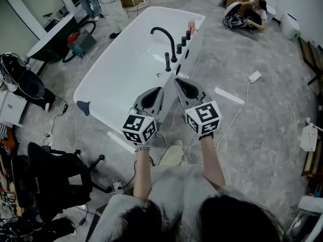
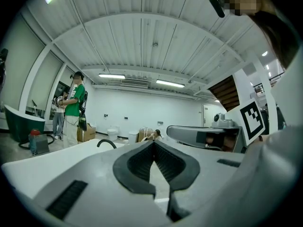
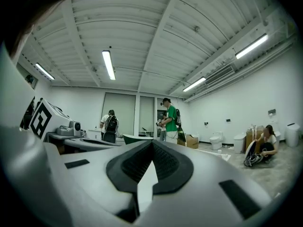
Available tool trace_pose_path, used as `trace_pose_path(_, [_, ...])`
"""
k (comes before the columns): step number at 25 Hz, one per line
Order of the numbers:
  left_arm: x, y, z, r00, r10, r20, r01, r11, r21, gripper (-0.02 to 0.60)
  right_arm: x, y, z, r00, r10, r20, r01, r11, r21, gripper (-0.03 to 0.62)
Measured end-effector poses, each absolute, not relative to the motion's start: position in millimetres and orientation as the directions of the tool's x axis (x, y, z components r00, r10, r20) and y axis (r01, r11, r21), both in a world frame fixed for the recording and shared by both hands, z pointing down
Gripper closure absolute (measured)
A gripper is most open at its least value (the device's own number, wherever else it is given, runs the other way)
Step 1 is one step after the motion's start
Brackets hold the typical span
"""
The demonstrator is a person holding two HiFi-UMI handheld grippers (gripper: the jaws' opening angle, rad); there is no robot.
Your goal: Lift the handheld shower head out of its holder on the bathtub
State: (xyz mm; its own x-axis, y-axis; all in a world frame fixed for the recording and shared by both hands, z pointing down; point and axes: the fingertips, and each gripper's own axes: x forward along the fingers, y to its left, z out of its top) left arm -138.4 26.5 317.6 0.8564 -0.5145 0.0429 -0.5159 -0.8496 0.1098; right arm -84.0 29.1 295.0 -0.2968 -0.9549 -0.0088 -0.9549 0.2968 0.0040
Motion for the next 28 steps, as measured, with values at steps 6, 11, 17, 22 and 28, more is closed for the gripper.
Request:
trace_pose_path(6, [-124.4, 7.4, 320.0, 0.855, -0.516, 0.051, -0.519, -0.847, 0.114, 0.577, -66.9, 9.5, 301.8, -0.3, -0.954, 0.009, -0.954, 0.3, -0.009, 0.594])
trace_pose_path(11, [-119.8, -16.6, 327.5, 0.849, -0.525, 0.059, -0.528, -0.839, 0.133, 0.577, -65.0, -14.1, 306.2, -0.321, -0.947, 0.025, -0.947, 0.322, 0.003, 0.594])
trace_pose_path(17, [-109.1, -51.6, 327.1, 0.851, -0.523, 0.048, -0.524, -0.841, 0.137, 0.577, -53.8, -48.9, 306.7, -0.323, -0.946, 0.027, -0.946, 0.323, 0.011, 0.594])
trace_pose_path(22, [-102.5, -82.0, 328.8, 0.854, -0.517, 0.05, -0.519, -0.844, 0.139, 0.577, -47.6, -77.2, 310.3, -0.319, -0.947, 0.035, -0.948, 0.319, 0.009, 0.594])
trace_pose_path(28, [-96.0, -109.9, 329.7, 0.861, -0.507, 0.042, -0.507, -0.85, 0.144, 0.577, -37.6, -102.3, 312.7, -0.296, -0.954, 0.042, -0.955, 0.296, 0.015, 0.594])
